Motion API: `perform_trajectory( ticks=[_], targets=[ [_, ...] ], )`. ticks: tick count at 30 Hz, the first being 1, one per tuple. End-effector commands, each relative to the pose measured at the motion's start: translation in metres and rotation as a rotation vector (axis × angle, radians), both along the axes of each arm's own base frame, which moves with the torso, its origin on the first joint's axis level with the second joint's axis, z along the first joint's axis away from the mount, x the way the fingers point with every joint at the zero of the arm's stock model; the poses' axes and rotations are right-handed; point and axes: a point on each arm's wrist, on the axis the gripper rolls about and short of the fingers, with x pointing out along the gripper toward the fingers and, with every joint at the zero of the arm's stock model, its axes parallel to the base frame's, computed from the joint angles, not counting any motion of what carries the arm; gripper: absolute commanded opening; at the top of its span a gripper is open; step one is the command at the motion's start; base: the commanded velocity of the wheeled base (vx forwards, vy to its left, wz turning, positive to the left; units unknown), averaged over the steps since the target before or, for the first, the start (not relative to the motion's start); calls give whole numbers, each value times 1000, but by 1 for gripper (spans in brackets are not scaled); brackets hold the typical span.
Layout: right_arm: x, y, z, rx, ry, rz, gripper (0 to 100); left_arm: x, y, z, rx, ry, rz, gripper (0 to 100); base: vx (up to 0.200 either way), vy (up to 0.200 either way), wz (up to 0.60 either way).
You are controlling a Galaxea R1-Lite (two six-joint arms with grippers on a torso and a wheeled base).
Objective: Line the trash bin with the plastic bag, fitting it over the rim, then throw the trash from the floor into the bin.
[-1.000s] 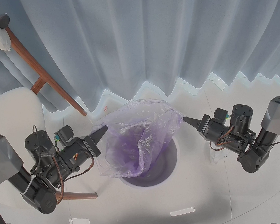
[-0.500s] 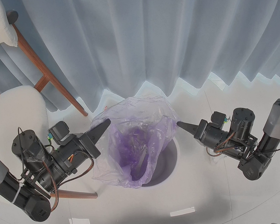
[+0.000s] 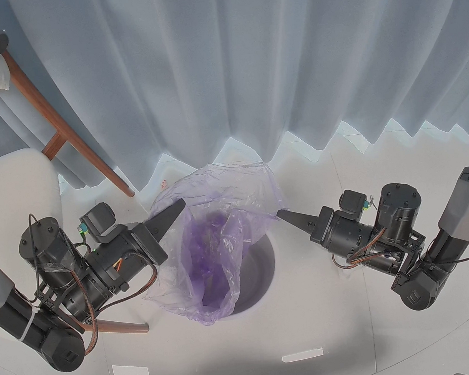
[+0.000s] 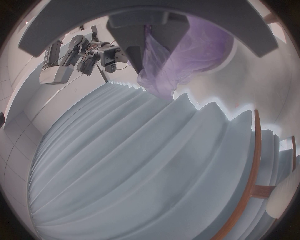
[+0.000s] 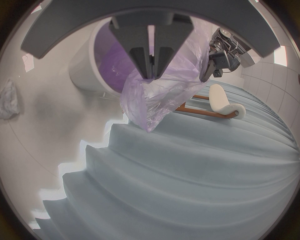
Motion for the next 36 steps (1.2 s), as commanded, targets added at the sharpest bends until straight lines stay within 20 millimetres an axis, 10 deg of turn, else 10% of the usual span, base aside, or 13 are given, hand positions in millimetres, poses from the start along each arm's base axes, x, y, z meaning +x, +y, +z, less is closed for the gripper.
perform_trajectory(
  ticks=[1,10,20,21,36],
  targets=[
    [0,2,-5,-13,7,5,0,-2,5,-5,31,6,16,0,0,0,0],
    [5,12,-31,-75,25,16,0,2,17,-10,118,26,119,0,0,0,0],
    [8,39,-16,-31,-47,68,0,0,20,-1,124,-15,153,0,0,0,0],
    [4,45,-11,-17,-66,90,100,1,21,-2,125,-13,156,0,0,0,0],
    [-18,-20,-18,-222,26,-84,100,21,35,16,88,-83,267,0,0,0,0]
  ],
)
